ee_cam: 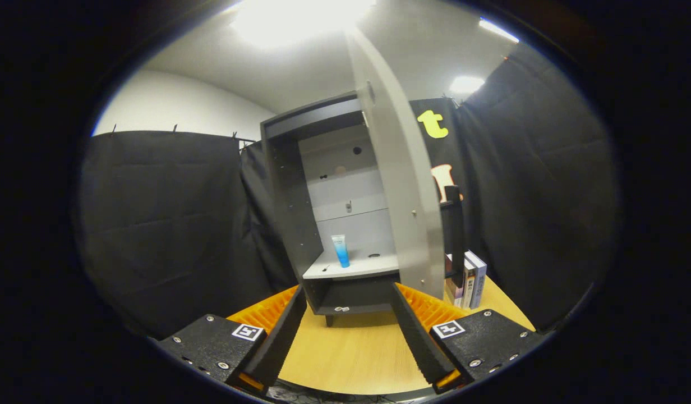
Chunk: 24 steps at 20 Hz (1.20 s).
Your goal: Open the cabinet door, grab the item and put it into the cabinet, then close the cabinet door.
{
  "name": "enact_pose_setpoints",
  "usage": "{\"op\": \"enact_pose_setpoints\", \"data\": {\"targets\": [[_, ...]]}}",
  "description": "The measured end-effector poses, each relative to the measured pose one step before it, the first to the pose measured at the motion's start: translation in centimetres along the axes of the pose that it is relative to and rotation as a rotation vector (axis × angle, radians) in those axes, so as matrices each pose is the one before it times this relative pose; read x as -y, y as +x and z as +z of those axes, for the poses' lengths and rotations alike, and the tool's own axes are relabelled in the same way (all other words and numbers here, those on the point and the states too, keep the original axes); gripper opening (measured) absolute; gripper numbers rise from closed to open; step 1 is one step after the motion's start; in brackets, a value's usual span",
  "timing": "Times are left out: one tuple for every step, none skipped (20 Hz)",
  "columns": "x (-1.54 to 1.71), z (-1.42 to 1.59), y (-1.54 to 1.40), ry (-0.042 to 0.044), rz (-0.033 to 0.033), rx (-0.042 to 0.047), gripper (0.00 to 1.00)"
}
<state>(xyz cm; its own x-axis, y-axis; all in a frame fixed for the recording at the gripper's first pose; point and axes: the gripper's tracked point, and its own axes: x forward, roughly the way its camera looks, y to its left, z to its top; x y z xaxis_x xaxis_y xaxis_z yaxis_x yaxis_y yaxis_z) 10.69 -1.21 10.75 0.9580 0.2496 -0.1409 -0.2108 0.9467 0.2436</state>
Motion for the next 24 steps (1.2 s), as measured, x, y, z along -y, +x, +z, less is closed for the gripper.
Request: {"op": "enact_pose_setpoints", "data": {"targets": [[1.244, 0.197, -0.222, 0.01522, -0.02345, -0.00089, 0.94], [1.034, 0.472, -0.401, 0.00529, -0.01554, 0.00759, 0.94], [0.953, 0.436, -0.263, -0.00339, -0.01957, 0.01297, 0.95], [1.141, 0.619, -0.253, -0.00919, -0.02745, 0.01527, 0.95], [1.101, 0.712, -0.244, -0.01002, -0.02809, 0.02234, 0.95], [0.984, 1.023, -0.298, -0.01112, -0.02844, 0.03176, 0.95], [1.122, 0.957, -0.155, -0.01121, -0.03296, 0.03359, 0.95], [1.433, 1.014, -0.142, -0.01132, -0.04233, 0.03866, 0.95], [1.214, 0.583, 0.141, -0.01058, -0.04243, 0.02640, 0.95], [1.871, 0.602, 0.232, -0.01736, -0.06492, 0.02912, 0.95], [1.466, 0.290, 0.483, -0.01816, -0.05722, 0.02003, 0.95], [0.963, 0.196, 0.574, -0.02266, -0.05444, 0.02295, 0.95], [0.801, 0.275, 0.362, -0.02391, -0.04263, 0.01222, 0.95], [0.754, 0.264, 0.529, -0.02325, -0.03232, 0.01515, 0.95], [0.638, 0.106, 0.796, -0.02025, -0.03844, 0.01223, 0.95], [0.169, -0.091, 0.834, -0.01367, -0.02837, 0.00579, 0.95], [-0.301, -0.293, 0.722, -0.01010, -0.02026, 0.00059, 0.95], [-0.086, -0.206, 0.564, -0.00966, -0.02033, -0.00007, 0.95], [-0.036, -0.079, 0.608, -0.01429, -0.02444, 0.00325, 0.95], [-0.060, 0.128, 0.703, -0.01702, -0.02615, 0.00916, 0.95], [-0.118, -0.237, 0.591, -0.02339, -0.02745, -0.00144, 0.95], [-0.394, -0.454, 0.127, -0.02123, -0.00596, -0.01280, 0.95], [-1.395, -0.345, -0.209, -0.00982, 0.02227, -0.01458, 0.94], [-0.292, 0.163, -0.634, -0.00457, -0.01343, -0.00122, 0.93]]}}
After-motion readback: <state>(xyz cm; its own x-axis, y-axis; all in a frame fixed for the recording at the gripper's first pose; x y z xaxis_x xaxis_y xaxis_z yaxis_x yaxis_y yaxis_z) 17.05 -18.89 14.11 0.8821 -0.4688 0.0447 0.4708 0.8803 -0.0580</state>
